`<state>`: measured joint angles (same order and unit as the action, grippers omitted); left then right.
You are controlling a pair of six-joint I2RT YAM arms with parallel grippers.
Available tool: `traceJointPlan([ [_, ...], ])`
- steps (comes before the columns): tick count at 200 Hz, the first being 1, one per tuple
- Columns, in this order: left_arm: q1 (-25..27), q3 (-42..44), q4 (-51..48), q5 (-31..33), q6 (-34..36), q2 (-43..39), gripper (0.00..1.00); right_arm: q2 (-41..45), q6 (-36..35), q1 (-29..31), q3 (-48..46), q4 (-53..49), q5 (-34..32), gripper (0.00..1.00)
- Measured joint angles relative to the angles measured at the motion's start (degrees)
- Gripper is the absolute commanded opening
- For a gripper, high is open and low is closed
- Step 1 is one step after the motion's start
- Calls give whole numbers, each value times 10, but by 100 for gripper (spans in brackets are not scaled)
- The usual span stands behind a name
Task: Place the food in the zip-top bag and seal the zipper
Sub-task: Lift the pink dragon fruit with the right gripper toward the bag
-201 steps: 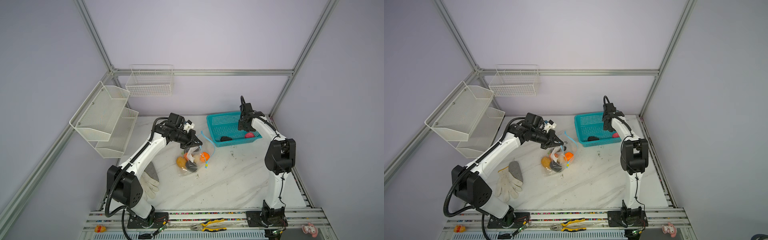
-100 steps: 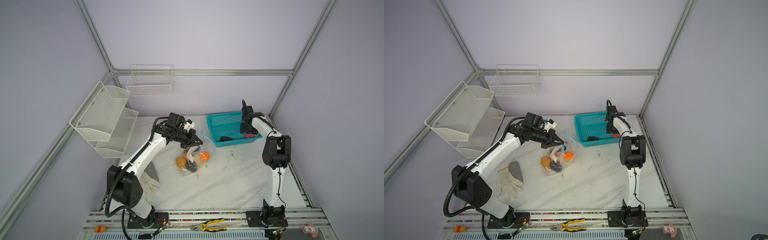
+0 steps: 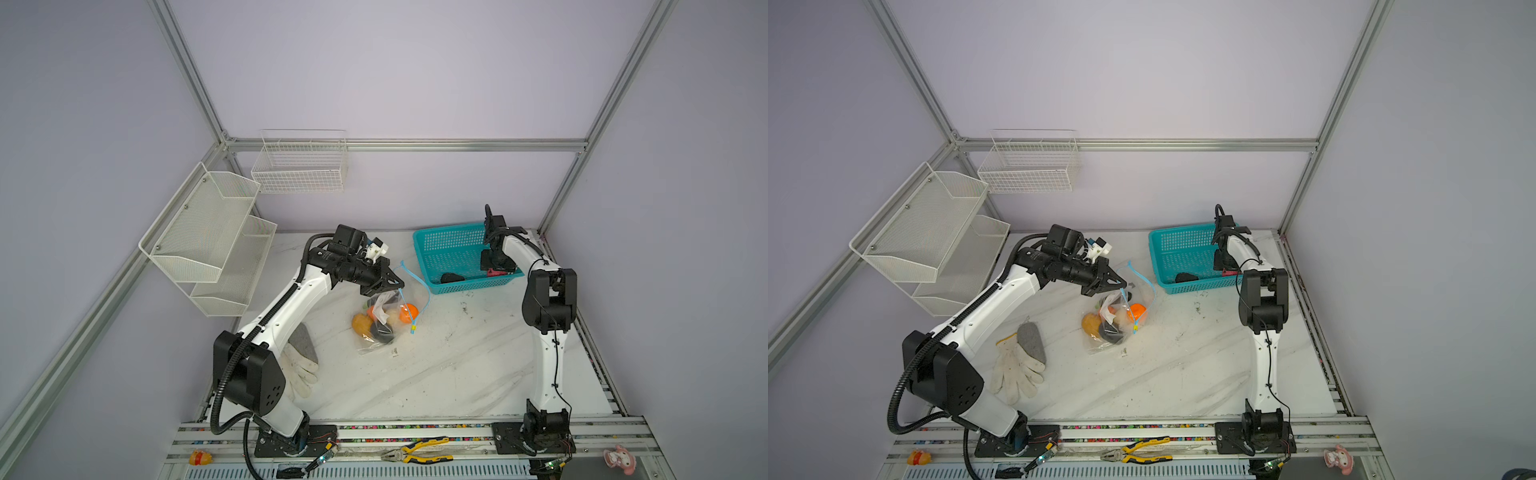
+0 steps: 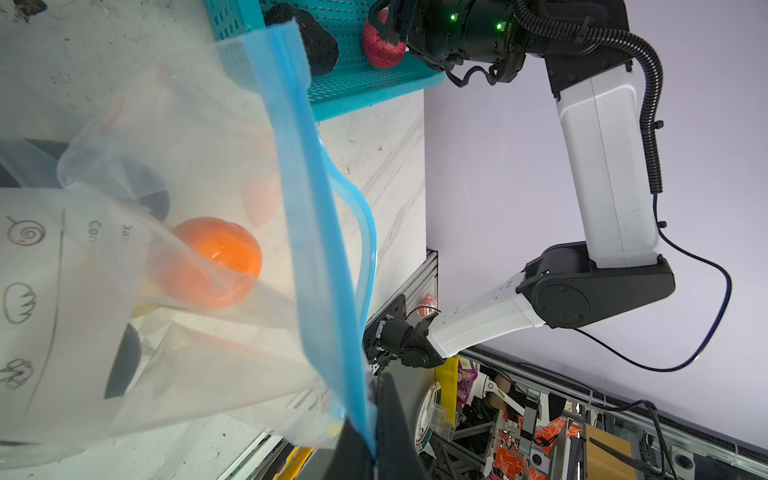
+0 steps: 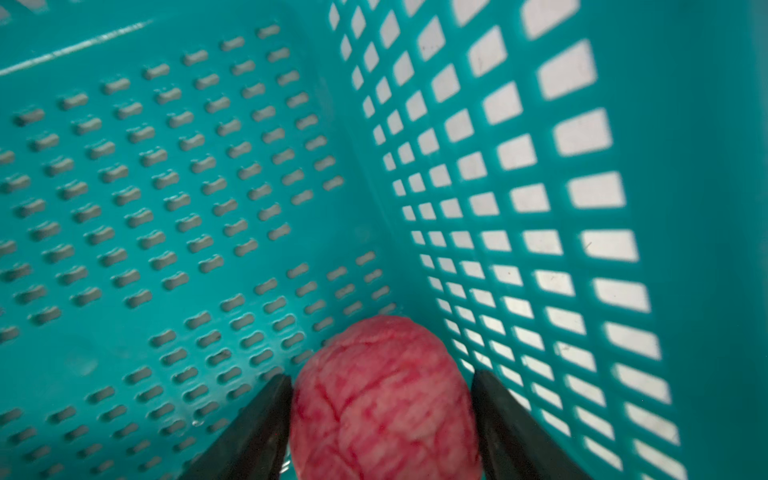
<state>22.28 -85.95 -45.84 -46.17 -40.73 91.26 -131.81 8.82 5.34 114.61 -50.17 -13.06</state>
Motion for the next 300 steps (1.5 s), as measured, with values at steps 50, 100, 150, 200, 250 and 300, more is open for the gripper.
traceJointPlan([
  [50,0,0,1,-1,0,0,0,0,-1,0,7,20,73,60],
  [100,0,1,4,-1,0,0,0,-2,8,5,13,48,141,57],
  [150,-1,1,5,-1,-1,0,0,-2,14,6,20,63,158,56],
  [200,-1,1,5,0,-2,0,0,23,24,6,11,97,177,56],
  [250,-1,1,6,1,-2,0,0,184,46,8,-125,173,233,56],
  [300,-1,1,6,2,-4,0,0,278,65,26,-202,244,298,56],
])
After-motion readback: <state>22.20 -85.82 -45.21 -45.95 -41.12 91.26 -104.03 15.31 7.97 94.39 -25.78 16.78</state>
